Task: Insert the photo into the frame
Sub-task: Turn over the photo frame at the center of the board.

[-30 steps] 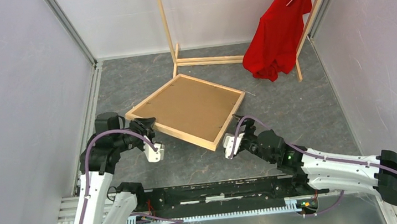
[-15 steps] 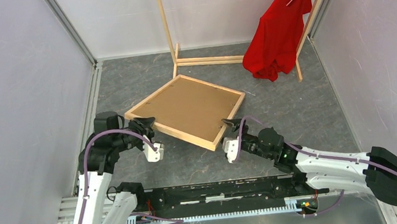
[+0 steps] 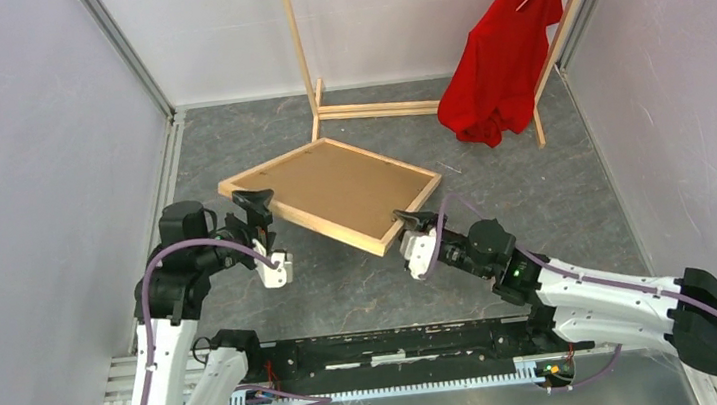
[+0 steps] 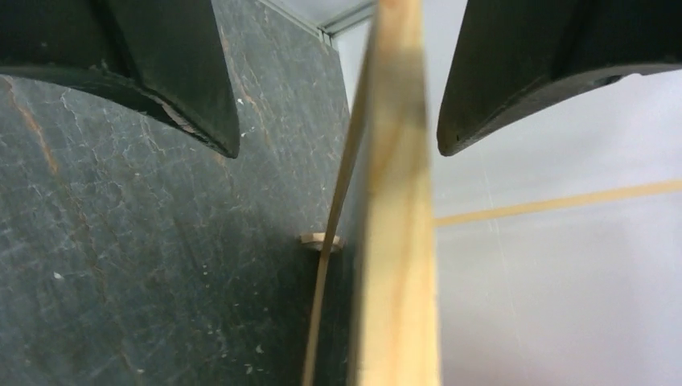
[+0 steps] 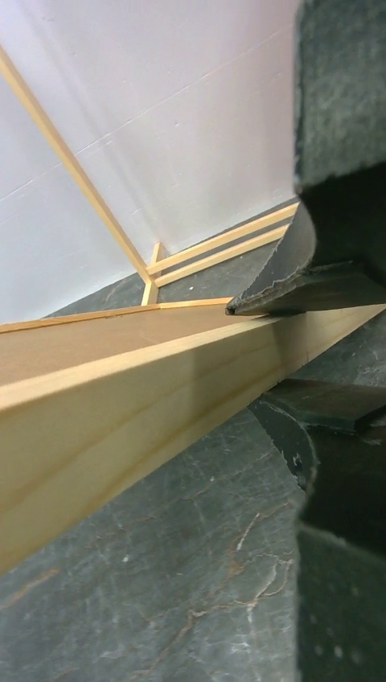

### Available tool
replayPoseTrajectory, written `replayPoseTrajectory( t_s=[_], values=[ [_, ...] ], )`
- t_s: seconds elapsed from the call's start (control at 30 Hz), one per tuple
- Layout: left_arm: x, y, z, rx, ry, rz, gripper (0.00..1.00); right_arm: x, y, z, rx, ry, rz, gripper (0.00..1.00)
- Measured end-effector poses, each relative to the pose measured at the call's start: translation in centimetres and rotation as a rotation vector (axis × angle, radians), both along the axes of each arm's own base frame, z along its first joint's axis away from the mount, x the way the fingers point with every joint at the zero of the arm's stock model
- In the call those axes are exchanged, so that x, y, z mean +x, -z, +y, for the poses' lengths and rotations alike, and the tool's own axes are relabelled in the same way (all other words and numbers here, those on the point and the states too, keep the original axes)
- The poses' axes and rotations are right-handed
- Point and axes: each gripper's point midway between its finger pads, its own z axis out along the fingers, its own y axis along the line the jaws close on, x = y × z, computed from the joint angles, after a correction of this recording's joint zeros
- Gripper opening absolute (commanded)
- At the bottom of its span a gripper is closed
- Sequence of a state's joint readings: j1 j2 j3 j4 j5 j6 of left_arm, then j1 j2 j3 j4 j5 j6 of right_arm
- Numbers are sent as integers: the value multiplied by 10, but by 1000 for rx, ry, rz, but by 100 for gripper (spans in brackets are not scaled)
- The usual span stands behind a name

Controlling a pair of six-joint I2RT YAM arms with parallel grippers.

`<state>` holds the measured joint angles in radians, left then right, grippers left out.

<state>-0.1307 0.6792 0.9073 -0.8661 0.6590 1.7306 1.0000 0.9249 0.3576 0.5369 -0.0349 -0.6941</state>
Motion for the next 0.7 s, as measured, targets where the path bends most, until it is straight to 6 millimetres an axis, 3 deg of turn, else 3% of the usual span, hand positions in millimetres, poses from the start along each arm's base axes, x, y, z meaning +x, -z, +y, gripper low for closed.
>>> replayPoseTrajectory(
  t_s=[0.07,0.17,0.43,0.53,0.7],
  values=[
    [1,-9,0,-45,-30,6,100,2,-11,0,29,17,33,17],
    [4,-38,-3,-158,-83,17,100,3,-40,0,92,39,90,14],
    [23,-163,-16,-540,-174,70,100,3,-133,6,236,83,320,3],
    [26,-189,-20,-652,-198,119,100,0,-153,4,278,91,393,1],
    [31,-219,-22,-792,-239,192,100,-4,-165,3,278,128,528,0]
  ],
)
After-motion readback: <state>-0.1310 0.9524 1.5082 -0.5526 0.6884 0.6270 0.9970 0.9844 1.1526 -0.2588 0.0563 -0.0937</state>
